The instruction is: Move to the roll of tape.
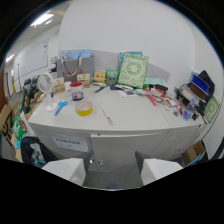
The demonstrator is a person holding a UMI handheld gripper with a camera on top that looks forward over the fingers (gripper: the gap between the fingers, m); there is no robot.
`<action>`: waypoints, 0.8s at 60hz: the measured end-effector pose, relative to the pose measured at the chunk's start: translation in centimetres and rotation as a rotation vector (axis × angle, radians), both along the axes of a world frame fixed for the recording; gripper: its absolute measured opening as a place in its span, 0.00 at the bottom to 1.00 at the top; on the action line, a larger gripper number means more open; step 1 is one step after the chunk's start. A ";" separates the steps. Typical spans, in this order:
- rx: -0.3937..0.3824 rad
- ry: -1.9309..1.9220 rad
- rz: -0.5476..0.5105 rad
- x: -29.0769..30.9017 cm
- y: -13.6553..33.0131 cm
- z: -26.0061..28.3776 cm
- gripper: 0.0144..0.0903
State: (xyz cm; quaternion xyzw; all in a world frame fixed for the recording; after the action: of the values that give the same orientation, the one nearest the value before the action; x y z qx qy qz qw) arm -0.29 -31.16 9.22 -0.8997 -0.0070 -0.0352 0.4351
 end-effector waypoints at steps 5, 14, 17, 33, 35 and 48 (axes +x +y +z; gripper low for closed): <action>-0.001 0.000 -0.006 0.0 0.1 0.0 0.92; 0.001 0.002 -0.001 -0.3 0.5 -0.1 0.92; 0.001 0.003 0.002 -1.0 0.5 -0.1 0.92; 0.003 0.032 0.073 -7.1 1.1 -1.0 0.92; 0.003 0.037 0.082 -8.1 1.3 -1.2 0.92; 0.020 0.080 0.100 -13.0 3.1 -1.8 0.93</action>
State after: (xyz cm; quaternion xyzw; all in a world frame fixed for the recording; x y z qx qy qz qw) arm -13.29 -28.07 7.42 -0.8946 -0.0344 0.0225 0.4450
